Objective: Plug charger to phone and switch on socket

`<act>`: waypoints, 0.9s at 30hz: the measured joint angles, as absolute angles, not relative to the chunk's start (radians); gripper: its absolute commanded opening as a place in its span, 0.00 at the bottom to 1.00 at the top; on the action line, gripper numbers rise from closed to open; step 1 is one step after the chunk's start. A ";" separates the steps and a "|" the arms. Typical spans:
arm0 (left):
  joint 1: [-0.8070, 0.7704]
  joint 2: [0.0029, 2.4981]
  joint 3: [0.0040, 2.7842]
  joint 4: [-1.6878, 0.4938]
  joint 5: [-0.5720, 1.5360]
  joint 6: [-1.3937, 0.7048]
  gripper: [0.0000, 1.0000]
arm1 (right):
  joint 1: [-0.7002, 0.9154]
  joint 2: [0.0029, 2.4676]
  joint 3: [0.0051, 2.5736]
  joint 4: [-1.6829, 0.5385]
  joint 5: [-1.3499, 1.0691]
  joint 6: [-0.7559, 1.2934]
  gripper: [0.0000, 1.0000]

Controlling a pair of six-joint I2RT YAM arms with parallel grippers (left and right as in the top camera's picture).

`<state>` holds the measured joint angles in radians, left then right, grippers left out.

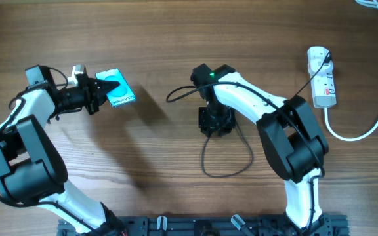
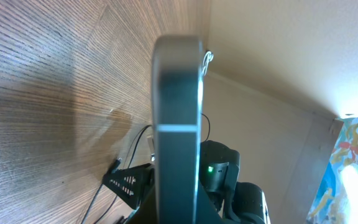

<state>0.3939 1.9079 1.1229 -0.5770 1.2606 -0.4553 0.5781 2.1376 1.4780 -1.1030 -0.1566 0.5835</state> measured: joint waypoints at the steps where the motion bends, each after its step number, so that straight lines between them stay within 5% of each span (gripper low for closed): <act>1: 0.394 1.908 1.123 -0.577 1.261 -0.455 0.06 | 0.578 2.135 1.473 -1.098 -0.157 0.585 0.35; 10: 0.394 1.908 1.123 -0.577 1.261 -0.455 0.06 | 0.574 2.116 1.442 -1.079 -0.152 0.605 0.11; 27: 0.394 1.908 1.123 -0.577 1.261 -0.455 0.04 | 0.574 2.115 1.441 -1.077 -0.157 0.567 0.04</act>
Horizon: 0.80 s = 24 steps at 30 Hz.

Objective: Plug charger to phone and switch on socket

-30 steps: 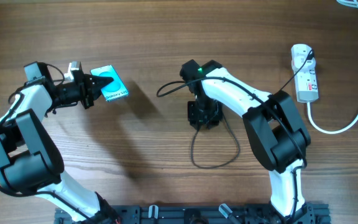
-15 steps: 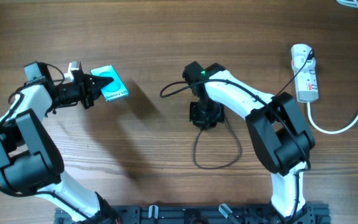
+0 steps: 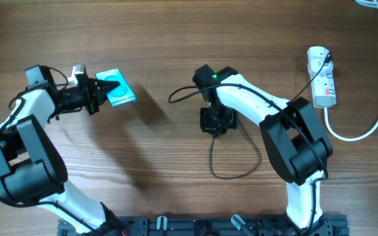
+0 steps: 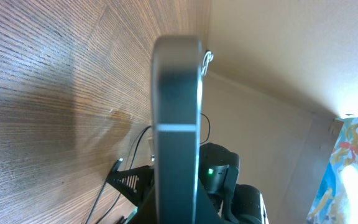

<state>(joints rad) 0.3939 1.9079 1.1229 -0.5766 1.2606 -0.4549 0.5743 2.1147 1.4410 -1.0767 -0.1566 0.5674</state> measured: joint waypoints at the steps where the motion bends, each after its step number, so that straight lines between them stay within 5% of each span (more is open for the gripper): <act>1: 0.394 1.908 1.123 -0.577 1.261 -0.455 0.04 | 0.574 2.115 1.441 -1.076 -0.157 0.554 0.04; 24: 0.349 1.908 1.123 -0.553 1.431 -0.217 0.04 | 0.560 1.958 1.409 -0.981 -0.925 -0.181 0.04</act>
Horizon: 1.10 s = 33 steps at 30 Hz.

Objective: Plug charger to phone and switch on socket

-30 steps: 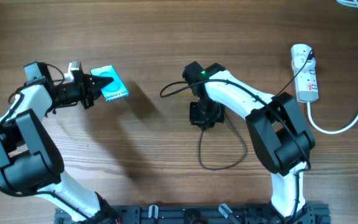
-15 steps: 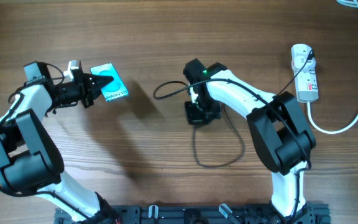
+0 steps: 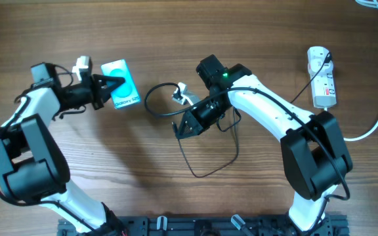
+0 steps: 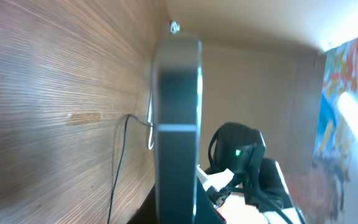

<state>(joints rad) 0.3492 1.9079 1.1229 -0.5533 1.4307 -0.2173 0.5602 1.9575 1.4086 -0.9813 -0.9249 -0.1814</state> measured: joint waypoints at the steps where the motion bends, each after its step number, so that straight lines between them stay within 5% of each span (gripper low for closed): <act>1: 0.334 1.908 1.123 -0.544 1.435 -0.208 0.04 | 0.560 1.958 1.409 -0.982 -0.935 -0.185 0.04; 33: 0.113 1.908 1.123 -0.448 1.331 -0.160 0.04 | 0.671 1.958 1.409 -0.745 -0.855 0.057 0.04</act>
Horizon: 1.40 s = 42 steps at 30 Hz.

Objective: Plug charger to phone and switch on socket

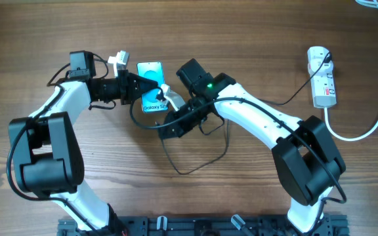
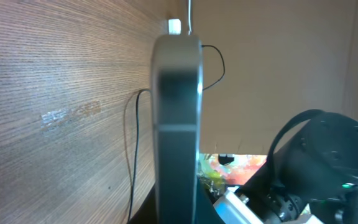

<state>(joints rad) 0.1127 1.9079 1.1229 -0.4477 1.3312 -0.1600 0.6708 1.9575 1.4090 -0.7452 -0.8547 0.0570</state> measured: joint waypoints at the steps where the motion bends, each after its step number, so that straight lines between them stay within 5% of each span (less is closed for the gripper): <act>1: 0.112 1.908 1.123 -0.448 1.331 -0.154 0.04 | 0.671 1.958 1.409 -0.731 -0.852 0.068 0.04; 42: 0.083 1.908 1.123 -0.459 1.282 -0.057 0.04 | 0.671 1.958 1.409 -0.671 -0.723 0.180 0.04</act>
<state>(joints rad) 0.0830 1.9079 1.1229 -0.4591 1.2816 -0.0566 0.6708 1.9575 1.4094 -0.6712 -0.7235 0.1799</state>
